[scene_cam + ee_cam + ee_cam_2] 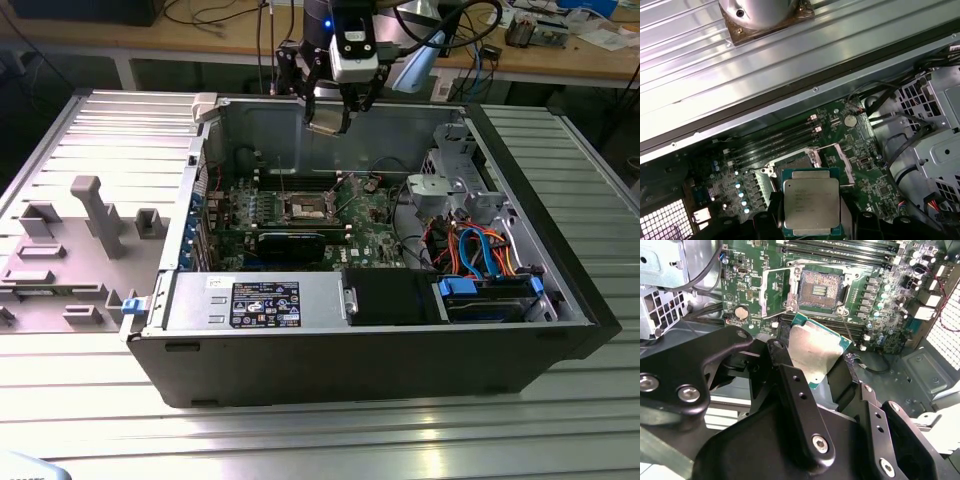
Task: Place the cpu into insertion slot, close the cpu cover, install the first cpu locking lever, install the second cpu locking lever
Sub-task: 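Place the cpu into insertion slot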
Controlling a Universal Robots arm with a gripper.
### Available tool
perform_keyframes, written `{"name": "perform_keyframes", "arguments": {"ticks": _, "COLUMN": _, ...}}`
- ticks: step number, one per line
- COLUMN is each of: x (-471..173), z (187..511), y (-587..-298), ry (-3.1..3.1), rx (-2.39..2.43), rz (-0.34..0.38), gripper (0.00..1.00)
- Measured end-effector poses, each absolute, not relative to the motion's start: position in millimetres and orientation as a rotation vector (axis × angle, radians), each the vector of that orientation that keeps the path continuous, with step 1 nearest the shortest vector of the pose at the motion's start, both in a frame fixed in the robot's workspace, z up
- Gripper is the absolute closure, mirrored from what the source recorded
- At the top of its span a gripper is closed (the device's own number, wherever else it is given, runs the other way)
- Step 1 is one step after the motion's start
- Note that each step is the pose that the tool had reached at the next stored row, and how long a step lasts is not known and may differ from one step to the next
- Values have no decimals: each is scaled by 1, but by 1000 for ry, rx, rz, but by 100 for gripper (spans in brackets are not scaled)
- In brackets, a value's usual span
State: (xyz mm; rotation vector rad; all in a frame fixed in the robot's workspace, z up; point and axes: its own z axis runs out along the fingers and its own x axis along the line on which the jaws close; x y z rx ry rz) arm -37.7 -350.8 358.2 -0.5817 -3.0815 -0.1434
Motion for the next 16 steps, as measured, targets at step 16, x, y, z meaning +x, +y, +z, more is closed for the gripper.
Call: {"name": "perform_keyframes", "arguments": {"ticks": 16, "x": -38, "z": 358, "y": -351, "ry": -3070, "rx": -650, "rz": -143, "gripper": 45}}
